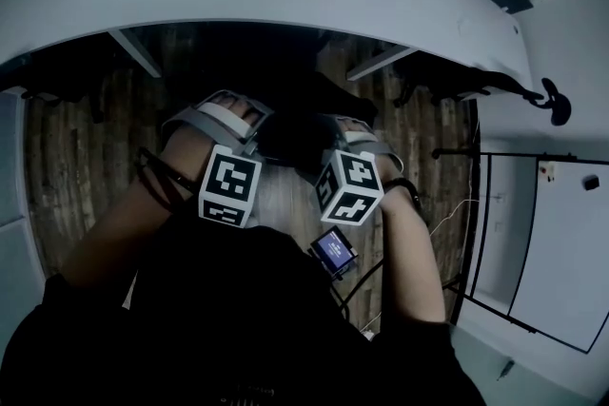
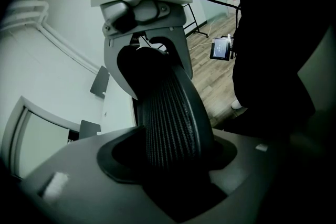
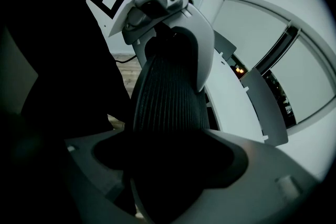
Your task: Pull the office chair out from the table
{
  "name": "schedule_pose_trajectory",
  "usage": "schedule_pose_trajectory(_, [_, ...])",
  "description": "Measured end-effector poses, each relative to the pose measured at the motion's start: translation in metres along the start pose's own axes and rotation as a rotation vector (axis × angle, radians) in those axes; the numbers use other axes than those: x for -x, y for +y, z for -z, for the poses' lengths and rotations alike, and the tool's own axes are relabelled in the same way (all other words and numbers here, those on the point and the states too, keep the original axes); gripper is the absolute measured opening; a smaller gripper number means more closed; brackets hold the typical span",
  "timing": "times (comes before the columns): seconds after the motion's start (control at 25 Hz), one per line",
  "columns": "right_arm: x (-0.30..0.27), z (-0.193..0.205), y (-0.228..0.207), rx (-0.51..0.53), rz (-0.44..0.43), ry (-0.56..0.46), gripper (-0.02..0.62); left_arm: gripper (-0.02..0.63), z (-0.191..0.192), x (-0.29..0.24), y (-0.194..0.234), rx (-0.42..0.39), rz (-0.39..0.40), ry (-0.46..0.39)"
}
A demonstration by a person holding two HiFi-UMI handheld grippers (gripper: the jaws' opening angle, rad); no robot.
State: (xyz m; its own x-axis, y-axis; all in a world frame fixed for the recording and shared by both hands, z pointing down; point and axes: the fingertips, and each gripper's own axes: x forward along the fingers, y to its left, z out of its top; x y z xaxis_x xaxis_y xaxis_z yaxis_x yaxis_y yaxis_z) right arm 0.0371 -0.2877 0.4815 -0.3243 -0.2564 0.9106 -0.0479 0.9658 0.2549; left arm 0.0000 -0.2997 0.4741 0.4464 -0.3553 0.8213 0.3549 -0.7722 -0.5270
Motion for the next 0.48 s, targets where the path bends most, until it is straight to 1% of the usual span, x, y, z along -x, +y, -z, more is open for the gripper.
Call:
schedule_pose_trajectory(0.28, [0.018,0.013,0.059,0.055,0.040,0.010,0.373,0.290,-0.048,0.017,-0.043,0.040,-0.010,0.013])
schedule_pose_trajectory(0.48, [0.027,0.022,0.099,0.078,0.053,0.003,0.373,0.288,-0.073,0.028,-0.075,0.049,-0.025,0.031])
